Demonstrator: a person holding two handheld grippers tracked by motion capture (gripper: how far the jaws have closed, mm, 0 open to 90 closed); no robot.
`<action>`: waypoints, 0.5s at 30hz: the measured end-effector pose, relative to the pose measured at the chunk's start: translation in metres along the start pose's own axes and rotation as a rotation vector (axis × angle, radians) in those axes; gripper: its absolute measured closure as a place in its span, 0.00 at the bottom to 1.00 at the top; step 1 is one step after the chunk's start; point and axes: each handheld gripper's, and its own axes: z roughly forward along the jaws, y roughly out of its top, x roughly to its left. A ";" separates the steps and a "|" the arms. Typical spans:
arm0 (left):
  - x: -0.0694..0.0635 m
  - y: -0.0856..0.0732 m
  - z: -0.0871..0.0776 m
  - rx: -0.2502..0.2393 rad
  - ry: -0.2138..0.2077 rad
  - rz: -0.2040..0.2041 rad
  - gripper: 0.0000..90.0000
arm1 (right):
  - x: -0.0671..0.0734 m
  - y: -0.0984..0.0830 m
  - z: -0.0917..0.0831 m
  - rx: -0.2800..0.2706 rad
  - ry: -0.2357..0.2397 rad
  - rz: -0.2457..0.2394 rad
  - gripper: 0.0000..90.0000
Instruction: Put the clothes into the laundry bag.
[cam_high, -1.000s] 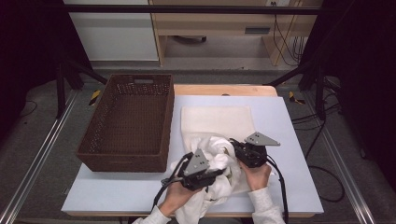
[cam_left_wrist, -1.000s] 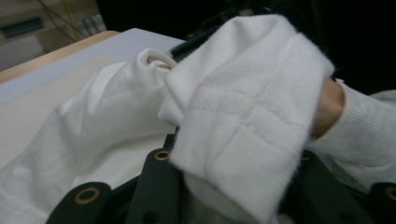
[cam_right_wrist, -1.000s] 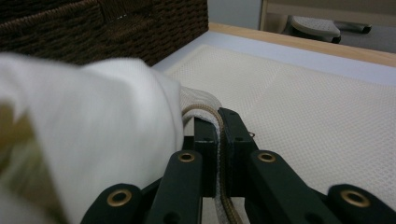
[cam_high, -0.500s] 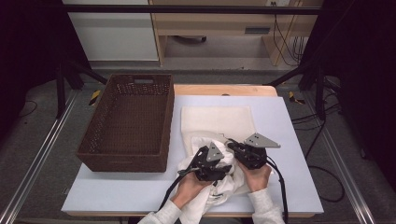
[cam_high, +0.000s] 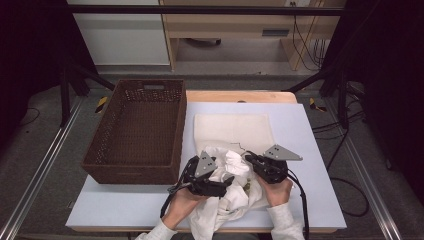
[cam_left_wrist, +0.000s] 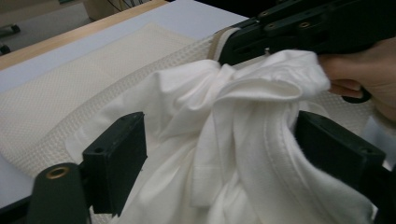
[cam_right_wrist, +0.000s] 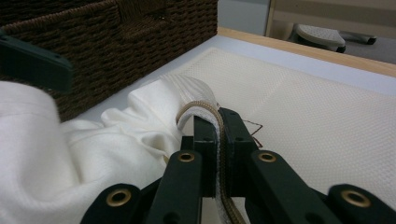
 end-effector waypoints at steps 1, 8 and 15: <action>0.005 -0.006 0.008 0.004 -0.007 -0.024 0.16 | 0.001 0.000 0.000 0.001 0.002 0.000 0.96; -0.001 -0.016 0.046 0.115 -0.102 -0.058 0.21 | 0.002 0.000 0.002 0.007 0.004 0.000 0.96; -0.014 -0.012 0.038 0.093 -0.086 -0.014 0.65 | 0.003 -0.001 0.003 0.010 0.006 0.005 0.96</action>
